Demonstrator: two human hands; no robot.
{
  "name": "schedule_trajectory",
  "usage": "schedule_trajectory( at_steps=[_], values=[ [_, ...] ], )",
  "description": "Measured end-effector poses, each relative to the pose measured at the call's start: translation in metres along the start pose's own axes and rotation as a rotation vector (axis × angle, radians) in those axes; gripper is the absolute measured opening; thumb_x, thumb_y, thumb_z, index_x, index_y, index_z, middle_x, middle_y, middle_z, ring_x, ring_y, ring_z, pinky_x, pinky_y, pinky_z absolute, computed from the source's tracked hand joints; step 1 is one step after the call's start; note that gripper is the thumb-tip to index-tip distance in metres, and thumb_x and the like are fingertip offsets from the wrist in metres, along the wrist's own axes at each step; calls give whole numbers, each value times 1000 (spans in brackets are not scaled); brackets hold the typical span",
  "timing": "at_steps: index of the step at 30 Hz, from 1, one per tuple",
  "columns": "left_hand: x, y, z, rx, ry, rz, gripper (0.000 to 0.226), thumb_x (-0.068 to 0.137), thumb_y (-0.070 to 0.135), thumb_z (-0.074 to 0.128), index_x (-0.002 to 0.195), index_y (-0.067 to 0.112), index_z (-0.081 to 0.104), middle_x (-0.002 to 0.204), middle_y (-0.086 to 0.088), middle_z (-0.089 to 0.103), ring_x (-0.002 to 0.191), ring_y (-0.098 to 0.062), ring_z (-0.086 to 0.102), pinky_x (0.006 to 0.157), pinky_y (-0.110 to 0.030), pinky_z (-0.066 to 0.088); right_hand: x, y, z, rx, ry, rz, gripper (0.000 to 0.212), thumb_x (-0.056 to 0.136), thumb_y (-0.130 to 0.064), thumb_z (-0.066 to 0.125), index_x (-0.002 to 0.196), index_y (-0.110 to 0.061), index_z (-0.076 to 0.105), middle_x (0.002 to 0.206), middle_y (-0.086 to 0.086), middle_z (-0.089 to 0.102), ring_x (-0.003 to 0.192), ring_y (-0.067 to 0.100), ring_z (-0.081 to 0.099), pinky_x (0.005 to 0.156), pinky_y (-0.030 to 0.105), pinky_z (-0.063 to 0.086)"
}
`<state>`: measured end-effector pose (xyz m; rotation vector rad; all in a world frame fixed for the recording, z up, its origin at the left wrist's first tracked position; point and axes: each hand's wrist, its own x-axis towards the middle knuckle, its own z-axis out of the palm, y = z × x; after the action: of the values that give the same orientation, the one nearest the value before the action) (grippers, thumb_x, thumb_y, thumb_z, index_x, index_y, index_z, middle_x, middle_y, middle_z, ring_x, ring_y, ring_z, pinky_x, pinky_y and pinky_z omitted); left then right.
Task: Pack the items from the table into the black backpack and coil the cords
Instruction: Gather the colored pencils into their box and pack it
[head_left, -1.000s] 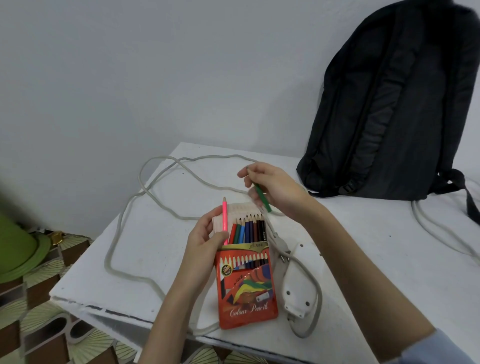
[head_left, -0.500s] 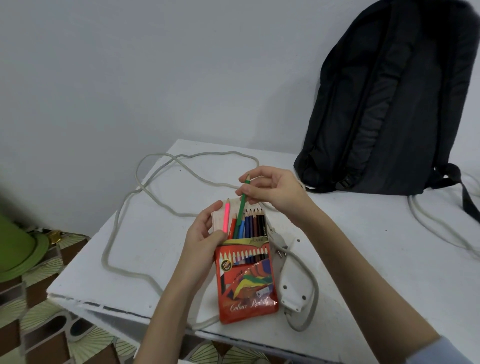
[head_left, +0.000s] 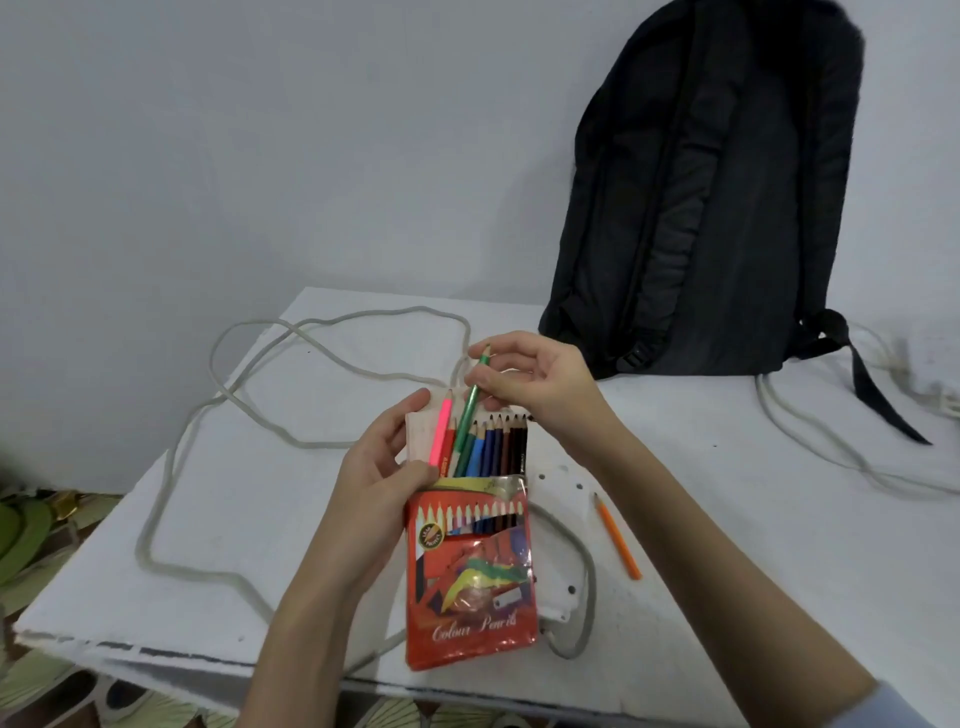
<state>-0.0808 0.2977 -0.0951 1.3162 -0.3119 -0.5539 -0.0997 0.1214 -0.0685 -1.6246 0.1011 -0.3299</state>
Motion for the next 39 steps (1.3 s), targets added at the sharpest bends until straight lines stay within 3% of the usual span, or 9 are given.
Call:
schedule_trajectory(
  at_steps=[3, 7, 10, 16, 18, 23, 26, 31, 39],
  values=[
    [-3, 4, 14, -63, -30, -3, 50, 79, -7, 59, 119, 23, 55, 108, -5, 68, 77, -22, 71, 56, -28, 58, -4, -5, -11, -70, 3, -41, 23, 80, -5, 71, 102, -11, 63, 76, 5, 68, 67, 11, 65, 68, 25, 55],
    [-4, 5, 30, -135, -35, -1, 51, 85, -14, 50, 128, 13, 51, 110, -12, 67, 80, -22, 70, 59, -29, 58, -14, -13, -27, -153, -30, -53, 26, 73, -10, 78, 95, -12, 65, 78, 5, 70, 67, 8, 63, 64, 26, 53],
    [-5, 3, 41, -136, -14, 6, 54, 84, -13, 52, 130, 13, 50, 111, -12, 67, 81, -22, 70, 60, -29, 58, -22, -14, -38, -316, -154, -73, 18, 71, -15, 80, 86, -14, 72, 95, 1, 70, 92, 13, 64, 80, 34, 55],
    [-9, -3, 63, -130, -14, -8, 53, 87, -13, 48, 132, 14, 48, 110, -12, 66, 78, -21, 71, 55, -27, 57, -25, -11, -57, -393, -88, -73, 11, 85, -27, 66, 96, -29, 69, 101, -19, 64, 100, 8, 59, 82, 23, 48],
    [-10, -5, 69, -122, -23, -11, 57, 83, -13, 55, 132, 15, 48, 106, -10, 68, 79, -21, 71, 56, -27, 57, -25, -13, -61, -483, -121, -117, 15, 82, -26, 69, 97, -26, 71, 99, -17, 61, 96, 6, 56, 78, 13, 43],
    [-14, -12, 84, -58, -57, -26, 73, 68, 9, 70, 136, 18, 45, 107, -10, 69, 89, -27, 70, 66, -32, 59, -26, -22, -76, -606, -280, -159, 13, 85, -18, 66, 97, -21, 72, 91, -18, 62, 89, 6, 57, 74, 7, 43],
    [-16, -14, 96, -137, -36, -43, 50, 89, 24, 57, 136, 14, 46, 109, -11, 70, 98, -25, 68, 76, -30, 57, -26, -29, -89, -610, -389, -157, 8, 87, -14, 64, 90, -19, 70, 91, -9, 66, 85, 6, 59, 75, 6, 42],
    [-20, -19, 105, -180, -3, -84, 33, 96, 14, 41, 127, 16, 53, 104, -5, 72, 93, -20, 69, 71, -29, 56, -25, -31, -107, -732, -585, -101, 7, 89, -20, 62, 93, -24, 66, 101, 1, 62, 91, 3, 56, 77, 3, 39],
    [-27, -26, 120, -119, -53, -92, 32, 96, 9, 40, 122, 10, 58, 105, -10, 72, 93, -24, 69, 66, -26, 57, -27, -27, -109, -832, -782, -107, 13, 89, -22, 62, 89, -34, 67, 104, -2, 60, 101, 11, 53, 89, 31, 46]
  ],
)
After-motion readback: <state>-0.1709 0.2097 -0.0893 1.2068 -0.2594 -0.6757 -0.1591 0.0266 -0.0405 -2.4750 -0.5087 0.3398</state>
